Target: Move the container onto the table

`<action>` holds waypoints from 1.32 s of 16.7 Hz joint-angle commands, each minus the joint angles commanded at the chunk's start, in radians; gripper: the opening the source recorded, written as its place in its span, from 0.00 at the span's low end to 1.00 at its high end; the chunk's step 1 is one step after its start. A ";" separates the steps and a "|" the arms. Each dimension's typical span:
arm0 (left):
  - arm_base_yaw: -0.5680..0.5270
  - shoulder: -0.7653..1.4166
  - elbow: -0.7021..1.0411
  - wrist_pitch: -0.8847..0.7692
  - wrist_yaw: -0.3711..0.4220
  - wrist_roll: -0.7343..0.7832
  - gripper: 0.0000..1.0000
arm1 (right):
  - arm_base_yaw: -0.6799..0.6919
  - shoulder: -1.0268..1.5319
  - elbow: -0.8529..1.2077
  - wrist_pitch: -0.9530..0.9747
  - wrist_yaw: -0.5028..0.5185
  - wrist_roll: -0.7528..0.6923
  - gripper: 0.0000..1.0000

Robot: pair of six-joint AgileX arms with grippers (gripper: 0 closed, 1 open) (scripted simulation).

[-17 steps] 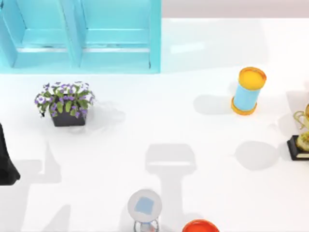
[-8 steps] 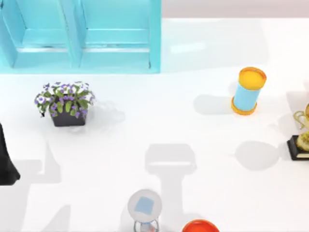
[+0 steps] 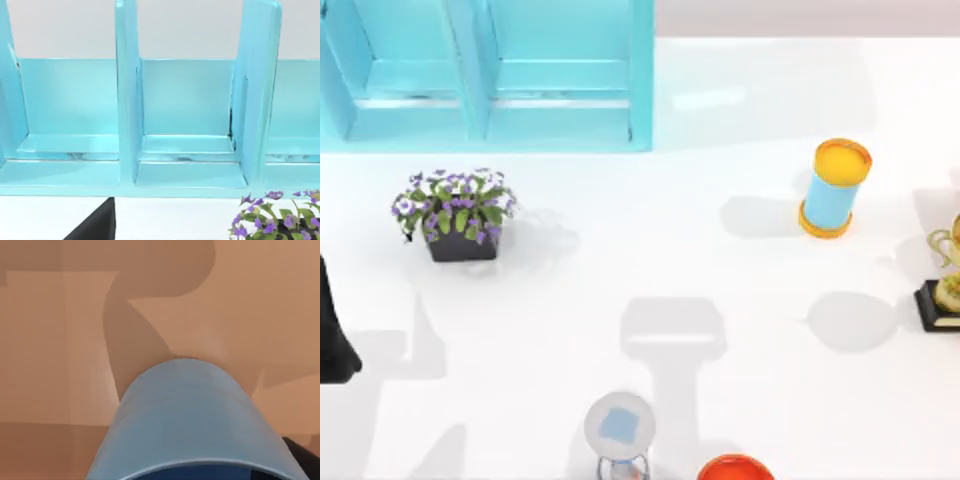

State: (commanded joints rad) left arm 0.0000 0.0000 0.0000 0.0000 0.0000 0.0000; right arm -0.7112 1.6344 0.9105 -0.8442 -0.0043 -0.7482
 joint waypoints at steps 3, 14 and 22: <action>0.000 0.000 0.000 0.000 0.000 0.000 1.00 | 0.029 -0.034 0.021 -0.033 0.000 0.039 0.00; 0.000 0.000 0.000 0.000 0.000 0.000 1.00 | 0.360 -0.302 0.139 -0.440 0.002 0.355 0.00; 0.000 0.000 0.000 0.000 0.000 0.000 1.00 | 0.457 -0.266 0.237 -0.453 -0.052 0.464 0.00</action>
State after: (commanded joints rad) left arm 0.0000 0.0000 0.0000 0.0000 0.0000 0.0000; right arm -0.2545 1.3688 1.1479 -1.2970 -0.0558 -0.2840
